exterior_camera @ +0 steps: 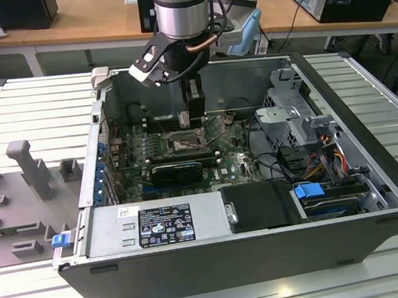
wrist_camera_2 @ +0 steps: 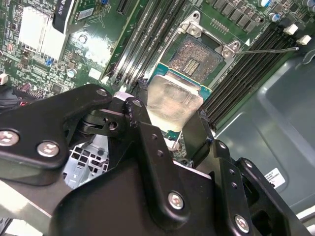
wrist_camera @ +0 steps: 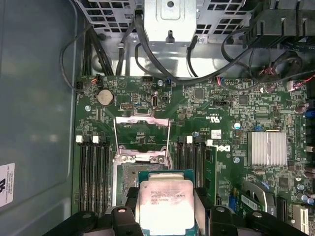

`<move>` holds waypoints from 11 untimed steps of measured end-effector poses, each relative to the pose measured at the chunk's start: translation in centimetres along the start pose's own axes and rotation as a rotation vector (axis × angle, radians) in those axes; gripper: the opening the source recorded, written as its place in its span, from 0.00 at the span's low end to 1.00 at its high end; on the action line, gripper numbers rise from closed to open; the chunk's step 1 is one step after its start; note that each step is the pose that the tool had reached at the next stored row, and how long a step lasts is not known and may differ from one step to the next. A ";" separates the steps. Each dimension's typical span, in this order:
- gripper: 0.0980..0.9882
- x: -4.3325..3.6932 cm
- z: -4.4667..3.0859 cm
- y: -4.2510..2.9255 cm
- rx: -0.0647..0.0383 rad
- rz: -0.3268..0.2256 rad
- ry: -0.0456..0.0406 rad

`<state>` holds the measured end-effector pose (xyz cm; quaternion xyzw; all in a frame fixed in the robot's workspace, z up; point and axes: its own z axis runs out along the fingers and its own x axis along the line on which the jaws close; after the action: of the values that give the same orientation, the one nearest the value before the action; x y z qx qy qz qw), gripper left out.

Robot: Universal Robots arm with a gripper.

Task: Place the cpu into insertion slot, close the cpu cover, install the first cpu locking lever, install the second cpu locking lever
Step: 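Place the cpu into insertion slot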

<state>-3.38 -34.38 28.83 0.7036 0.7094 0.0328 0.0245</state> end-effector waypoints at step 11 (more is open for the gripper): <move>0.48 -0.01 0.77 -0.06 0.000 0.000 0.0000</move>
<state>-3.38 -34.38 28.06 0.7036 0.7094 0.0328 0.0245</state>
